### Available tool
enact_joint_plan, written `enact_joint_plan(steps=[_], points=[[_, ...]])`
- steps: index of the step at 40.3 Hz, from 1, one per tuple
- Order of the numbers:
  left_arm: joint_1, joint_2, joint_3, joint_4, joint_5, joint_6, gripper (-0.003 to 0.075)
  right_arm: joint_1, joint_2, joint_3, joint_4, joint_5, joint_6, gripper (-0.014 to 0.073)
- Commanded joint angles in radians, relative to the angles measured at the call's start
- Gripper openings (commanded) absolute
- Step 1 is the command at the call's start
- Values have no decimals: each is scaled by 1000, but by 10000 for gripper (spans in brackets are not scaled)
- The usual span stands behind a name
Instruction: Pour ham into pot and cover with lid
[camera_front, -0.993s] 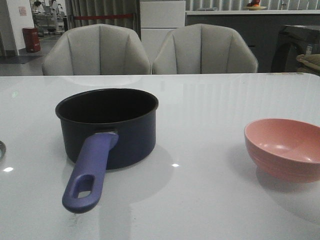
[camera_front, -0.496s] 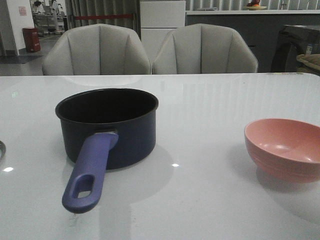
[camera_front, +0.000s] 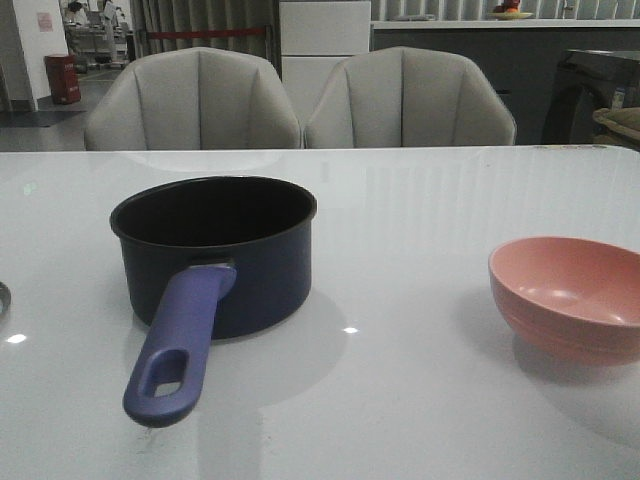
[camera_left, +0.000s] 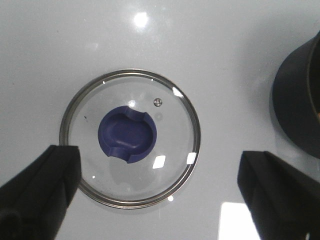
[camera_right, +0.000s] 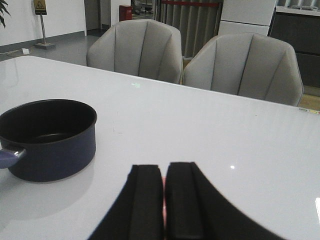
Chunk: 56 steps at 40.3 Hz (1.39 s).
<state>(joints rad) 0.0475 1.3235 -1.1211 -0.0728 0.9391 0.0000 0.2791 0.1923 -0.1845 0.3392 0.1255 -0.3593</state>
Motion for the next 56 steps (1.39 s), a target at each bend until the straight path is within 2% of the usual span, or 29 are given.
enact_joint_plan(steps=[1,6,24,44,56], points=[[68,36,-43,-87,2,97,658,2,9,-25,5,-83,-8,190],[106,122,-70,-88,34,123,659,2,9,-25,5,-83,-8,190],[81,385,-178,-74,112,127,664,2,9,-25,5,-83,-8,190],[58,479,-178,-17,112,127,663,2,9,-25,5,-83,-8,190],[58,486,-177,-2,50,127,663,2,9,-25,5,-83,-8,190]])
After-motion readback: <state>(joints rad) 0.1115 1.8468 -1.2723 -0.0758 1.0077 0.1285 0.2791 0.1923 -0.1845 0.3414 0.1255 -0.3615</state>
